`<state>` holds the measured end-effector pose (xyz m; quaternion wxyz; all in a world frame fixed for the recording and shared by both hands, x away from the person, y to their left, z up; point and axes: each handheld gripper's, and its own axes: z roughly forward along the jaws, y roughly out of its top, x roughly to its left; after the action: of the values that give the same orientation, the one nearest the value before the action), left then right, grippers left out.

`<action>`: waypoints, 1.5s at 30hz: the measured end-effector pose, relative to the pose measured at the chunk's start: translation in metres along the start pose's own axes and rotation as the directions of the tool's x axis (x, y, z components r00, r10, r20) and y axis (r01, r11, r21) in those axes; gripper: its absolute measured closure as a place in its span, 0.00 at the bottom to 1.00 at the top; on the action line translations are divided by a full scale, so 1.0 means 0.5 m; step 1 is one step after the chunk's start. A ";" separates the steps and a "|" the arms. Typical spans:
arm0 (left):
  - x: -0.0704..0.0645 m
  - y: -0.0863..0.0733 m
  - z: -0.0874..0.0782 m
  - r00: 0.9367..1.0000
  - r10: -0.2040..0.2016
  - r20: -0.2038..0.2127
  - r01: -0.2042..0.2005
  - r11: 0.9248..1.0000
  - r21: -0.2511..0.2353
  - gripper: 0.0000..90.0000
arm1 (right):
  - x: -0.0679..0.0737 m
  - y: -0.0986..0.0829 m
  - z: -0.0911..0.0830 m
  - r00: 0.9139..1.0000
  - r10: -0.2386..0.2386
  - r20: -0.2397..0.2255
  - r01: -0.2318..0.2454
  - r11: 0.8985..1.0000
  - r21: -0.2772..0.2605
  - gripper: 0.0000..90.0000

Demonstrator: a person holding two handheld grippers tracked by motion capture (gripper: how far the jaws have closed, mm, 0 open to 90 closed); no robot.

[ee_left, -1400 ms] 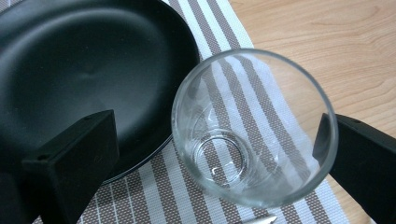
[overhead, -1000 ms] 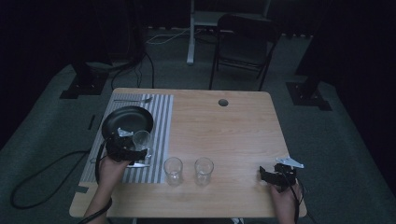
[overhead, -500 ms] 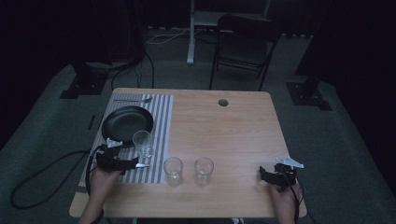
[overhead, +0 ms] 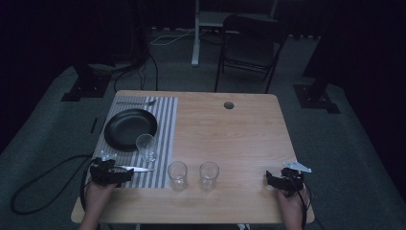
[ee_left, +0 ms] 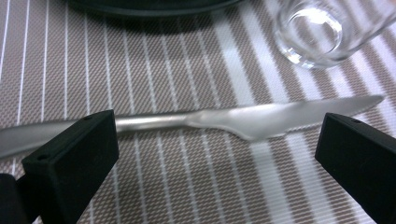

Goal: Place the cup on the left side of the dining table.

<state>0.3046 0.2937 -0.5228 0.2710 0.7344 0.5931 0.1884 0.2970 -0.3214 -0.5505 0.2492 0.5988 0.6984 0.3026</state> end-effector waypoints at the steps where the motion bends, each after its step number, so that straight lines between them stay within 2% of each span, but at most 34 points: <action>1: 0.004 -0.005 0.002 1.000 -0.002 -0.006 0.002 1.000 0.002 0.00 | 0.000 0.000 0.000 1.000 0.000 0.000 0.000 1.000 0.000 0.14; 6: 0.027 -0.030 0.003 0.999 -0.037 -0.017 0.037 0.999 -0.011 0.00 | 0.000 0.000 0.000 1.000 0.000 0.000 0.000 1.000 0.000 0.14; 8: 0.029 -0.033 0.003 0.999 -0.038 -0.025 0.038 0.999 -0.009 0.00 | 0.000 0.000 0.000 1.000 0.000 0.000 0.000 1.000 0.000 0.14; 14: 0.043 -0.051 0.001 0.999 -0.033 -0.025 0.032 0.999 -0.044 0.00 | 0.000 0.000 0.000 1.000 0.000 0.000 0.000 1.000 0.000 0.14; 16: 0.043 -0.053 0.001 0.999 -0.028 -0.032 0.027 0.999 -0.046 0.00 | 0.000 0.000 0.000 1.000 0.000 0.000 0.000 1.000 0.000 0.14; 17: 0.040 -0.056 0.002 0.998 -0.020 -0.063 0.017 0.999 -0.047 0.00 | 0.000 0.000 0.000 1.000 0.000 0.000 0.000 1.000 0.000 0.14; 19: 0.038 -0.058 0.003 0.997 -0.015 -0.080 0.012 0.999 -0.046 0.00 | 0.000 0.000 0.000 1.000 0.000 0.000 0.000 1.000 0.000 0.14; 22: 0.034 -0.065 0.002 0.995 -0.029 -0.091 0.022 0.997 -0.070 0.00 | 0.000 0.000 0.000 1.000 0.000 0.000 0.000 1.000 0.000 0.14; 30: 0.033 -0.069 0.004 0.994 -0.037 -0.098 0.028 0.996 -0.089 0.00 | 0.000 0.000 0.000 1.000 0.000 0.000 0.000 1.000 0.000 0.14; 34: 0.028 -0.069 0.003 0.991 -0.062 -0.117 0.051 0.995 -0.090 0.00 | 0.000 0.000 0.000 1.000 0.000 0.000 0.000 1.000 0.000 0.14; 45: 0.030 -0.070 0.003 0.993 -0.052 -0.109 0.042 0.995 -0.091 0.00 | 0.000 0.000 0.000 1.000 0.000 0.001 0.000 1.000 0.000 0.14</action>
<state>0.2822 0.3133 -0.5464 0.2743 0.6959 0.6154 0.2485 0.2971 -0.3216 -0.5505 0.2495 0.5988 0.6985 0.3023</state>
